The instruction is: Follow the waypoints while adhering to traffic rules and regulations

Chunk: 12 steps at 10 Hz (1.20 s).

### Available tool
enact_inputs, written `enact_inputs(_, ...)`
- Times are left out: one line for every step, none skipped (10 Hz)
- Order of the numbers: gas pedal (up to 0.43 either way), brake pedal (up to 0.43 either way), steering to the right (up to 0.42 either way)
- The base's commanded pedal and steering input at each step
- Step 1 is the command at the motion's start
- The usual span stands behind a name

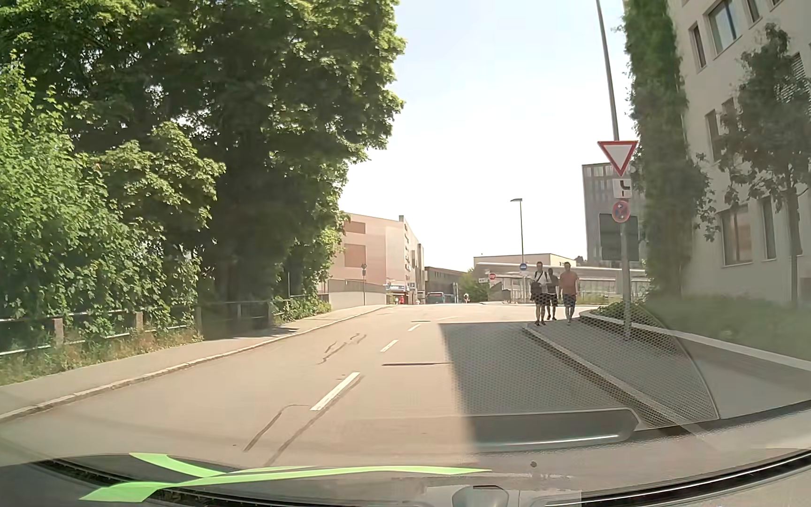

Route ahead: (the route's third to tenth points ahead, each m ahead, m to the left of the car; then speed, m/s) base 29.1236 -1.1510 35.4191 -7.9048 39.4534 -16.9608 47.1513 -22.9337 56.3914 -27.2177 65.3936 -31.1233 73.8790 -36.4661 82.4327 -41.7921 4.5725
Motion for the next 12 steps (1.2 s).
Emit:
enact_inputs(0.067,0.0,0.019)
enact_inputs(0.067,0.0,0.018)
enact_inputs(0.067,0.0,0.019)
enact_inputs(0.067,0.0,0.019)
enact_inputs(0.067,0.0,0.015)
enact_inputs(0.067,0.0,0.012)
enact_inputs(0.067,0.0,0.011)
enact_inputs(0.067,0.0,0.009)
enact_inputs(0.067,0.0,0.006)
enact_inputs(0.067,0.0,0.004)
enact_inputs(0.067,0.0,0.004)
enact_inputs(0.067,0.0,0.005)
